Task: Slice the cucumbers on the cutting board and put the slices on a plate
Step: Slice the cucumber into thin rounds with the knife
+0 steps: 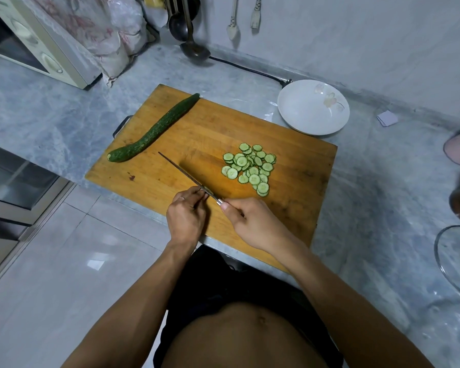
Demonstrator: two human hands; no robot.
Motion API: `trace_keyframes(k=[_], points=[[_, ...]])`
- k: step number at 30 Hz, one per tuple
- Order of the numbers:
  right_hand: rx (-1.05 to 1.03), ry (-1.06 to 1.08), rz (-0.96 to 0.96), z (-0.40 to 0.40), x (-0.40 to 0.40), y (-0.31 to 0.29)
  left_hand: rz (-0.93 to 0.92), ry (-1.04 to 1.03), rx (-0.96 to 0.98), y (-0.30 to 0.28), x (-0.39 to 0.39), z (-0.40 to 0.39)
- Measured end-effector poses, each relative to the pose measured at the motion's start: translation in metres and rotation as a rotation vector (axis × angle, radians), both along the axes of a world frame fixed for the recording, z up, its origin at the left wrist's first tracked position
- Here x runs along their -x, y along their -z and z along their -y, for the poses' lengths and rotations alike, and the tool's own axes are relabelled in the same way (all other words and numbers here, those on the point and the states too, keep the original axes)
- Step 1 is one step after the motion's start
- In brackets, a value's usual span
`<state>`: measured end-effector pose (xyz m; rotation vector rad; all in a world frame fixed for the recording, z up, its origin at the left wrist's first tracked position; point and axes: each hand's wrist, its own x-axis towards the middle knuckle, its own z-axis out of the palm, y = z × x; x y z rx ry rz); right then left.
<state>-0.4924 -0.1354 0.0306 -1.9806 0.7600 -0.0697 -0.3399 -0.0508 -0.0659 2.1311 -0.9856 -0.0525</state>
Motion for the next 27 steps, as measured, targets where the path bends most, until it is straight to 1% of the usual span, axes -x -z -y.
trace_keyframes(k=[7,15,21,27], points=[[0.032,-0.004,0.001,0.011,-0.001,0.009,-0.007,0.007,0.012,0.0,0.001,0.0],[0.082,-0.046,-0.01,0.03,0.012,-0.003,0.018,0.032,-0.033,-0.001,-0.002,-0.002],[0.059,-0.084,0.043,0.019,0.022,-0.012,0.0,0.024,-0.006,0.0,-0.001,-0.002],[0.077,-0.092,0.04,0.009,0.024,-0.009,-0.021,0.007,-0.055,-0.003,0.001,-0.002]])
